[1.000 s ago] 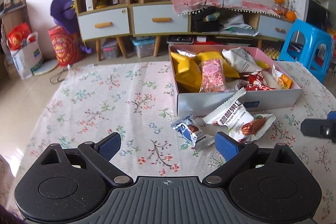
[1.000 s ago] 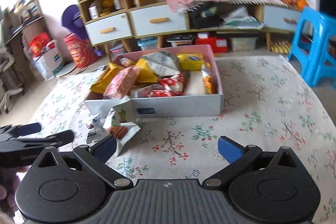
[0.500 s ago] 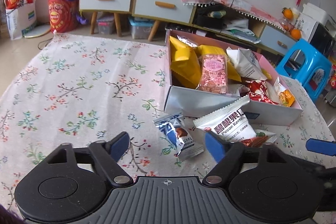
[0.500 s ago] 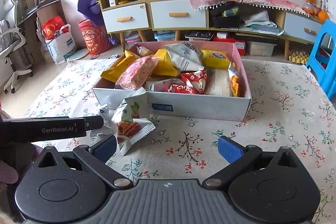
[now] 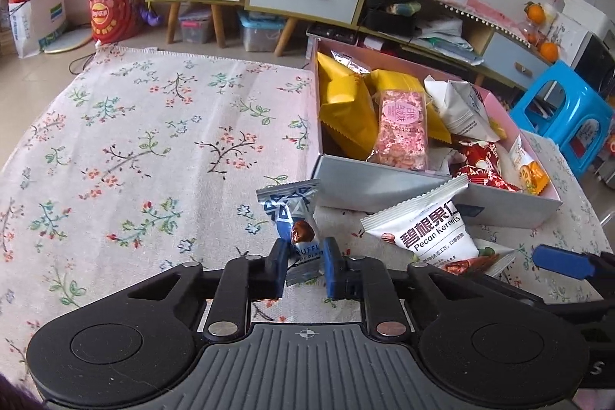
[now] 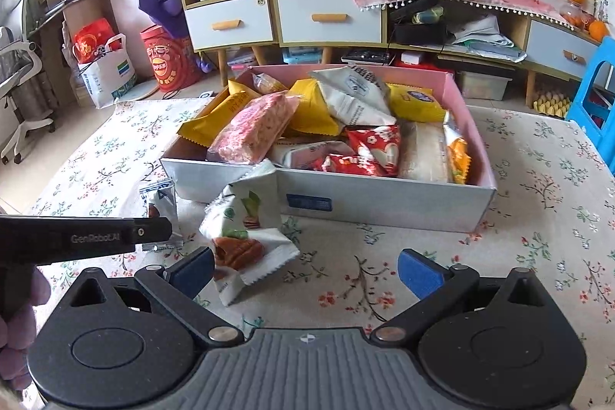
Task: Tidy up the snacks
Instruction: 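Grasp the blue-and-white packet with the left tool while the right tool grasps the white-green packet, then carry the blue packet with the left tool while the right tool carries the white-green packet to the box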
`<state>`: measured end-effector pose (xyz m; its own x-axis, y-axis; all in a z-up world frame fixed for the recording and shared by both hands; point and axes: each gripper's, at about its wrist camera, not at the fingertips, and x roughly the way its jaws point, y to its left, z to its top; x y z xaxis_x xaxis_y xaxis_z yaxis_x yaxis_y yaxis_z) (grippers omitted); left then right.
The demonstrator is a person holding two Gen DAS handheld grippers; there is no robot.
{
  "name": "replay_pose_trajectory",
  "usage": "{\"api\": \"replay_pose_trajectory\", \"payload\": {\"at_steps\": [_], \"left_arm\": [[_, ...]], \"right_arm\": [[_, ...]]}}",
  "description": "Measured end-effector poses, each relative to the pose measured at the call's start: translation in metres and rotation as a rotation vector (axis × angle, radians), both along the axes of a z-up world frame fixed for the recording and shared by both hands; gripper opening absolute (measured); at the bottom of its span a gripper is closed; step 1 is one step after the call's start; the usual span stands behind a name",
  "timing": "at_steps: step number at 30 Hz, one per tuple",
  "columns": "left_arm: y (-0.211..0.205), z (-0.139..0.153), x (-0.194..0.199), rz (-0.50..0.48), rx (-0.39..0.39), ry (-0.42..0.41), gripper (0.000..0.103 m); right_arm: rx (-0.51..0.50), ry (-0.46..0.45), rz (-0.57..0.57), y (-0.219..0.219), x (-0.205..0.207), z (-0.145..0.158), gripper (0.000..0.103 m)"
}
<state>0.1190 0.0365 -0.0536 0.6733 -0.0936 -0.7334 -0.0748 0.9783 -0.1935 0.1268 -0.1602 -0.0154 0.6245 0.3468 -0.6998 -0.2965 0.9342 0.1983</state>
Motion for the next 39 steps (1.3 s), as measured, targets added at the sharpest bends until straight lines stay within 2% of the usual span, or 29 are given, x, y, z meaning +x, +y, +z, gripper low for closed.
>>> {"api": "replay_pose_trajectory", "payload": {"at_steps": [2, 5, 7, 9, 12, 13, 15, 16, 17, 19, 22, 28, 30, 32, 34, 39], "left_arm": [[0.002, 0.002, -0.002, -0.011, 0.01, 0.002, 0.009], [0.008, 0.003, -0.005, -0.014, 0.016, 0.008, 0.009], [0.014, 0.003, -0.008, -0.019, 0.006, 0.003, 0.009], [0.018, 0.004, -0.01, -0.04, -0.004, -0.017, 0.011], [0.022, 0.005, -0.012, -0.067, -0.005, -0.04, 0.02], [0.024, 0.004, -0.013, -0.071, -0.008, -0.044, 0.027], [0.024, 0.003, -0.013, -0.069, -0.007, -0.055, 0.042], [0.023, 0.002, -0.012, -0.065, -0.005, -0.061, 0.052], [0.022, 0.001, -0.011, -0.062, -0.005, -0.067, 0.056], [0.019, -0.001, -0.008, -0.055, -0.006, -0.065, 0.057], [0.011, -0.003, -0.002, -0.053, -0.007, -0.057, 0.057], [0.001, -0.009, 0.008, -0.028, 0.04, -0.039, 0.055], [0.001, -0.011, 0.008, -0.006, 0.046, -0.044, 0.05], [0.001, -0.011, 0.008, 0.011, 0.06, -0.049, 0.034], [0.002, -0.011, 0.007, 0.018, 0.066, -0.049, 0.025], [0.005, -0.008, 0.005, 0.023, 0.047, -0.048, 0.018]], "right_arm": [[0.002, 0.002, 0.006, 0.004, 0.001, 0.0, 0.092], [-0.006, -0.001, 0.01, 0.012, 0.002, 0.001, 0.09], [-0.011, -0.003, 0.015, 0.017, 0.002, 0.0, 0.086], [-0.02, -0.003, 0.028, 0.022, 0.003, -0.001, 0.074], [-0.035, -0.008, 0.042, 0.027, 0.004, -0.001, 0.062], [-0.035, -0.009, 0.046, 0.028, 0.004, 0.0, 0.059], [-0.034, -0.009, 0.058, 0.03, 0.004, 0.001, 0.047], [-0.031, -0.008, 0.067, 0.032, 0.004, 0.002, 0.042], [-0.026, -0.003, 0.077, 0.033, 0.003, 0.002, 0.037], [0.005, 0.015, 0.076, 0.031, 0.005, 0.005, 0.033], [0.069, 0.056, 0.049, 0.025, 0.008, 0.008, 0.031], [0.084, 0.069, 0.027, 0.014, 0.004, 0.012, 0.03], [0.083, 0.064, 0.023, 0.009, 0.003, 0.013, 0.03], [0.082, 0.064, 0.016, 0.004, 0.002, 0.014, 0.03], [0.084, 0.066, 0.009, 0.0, 0.002, 0.014, 0.03], [0.085, 0.07, -0.002, -0.01, 0.003, 0.015, 0.03]]}}
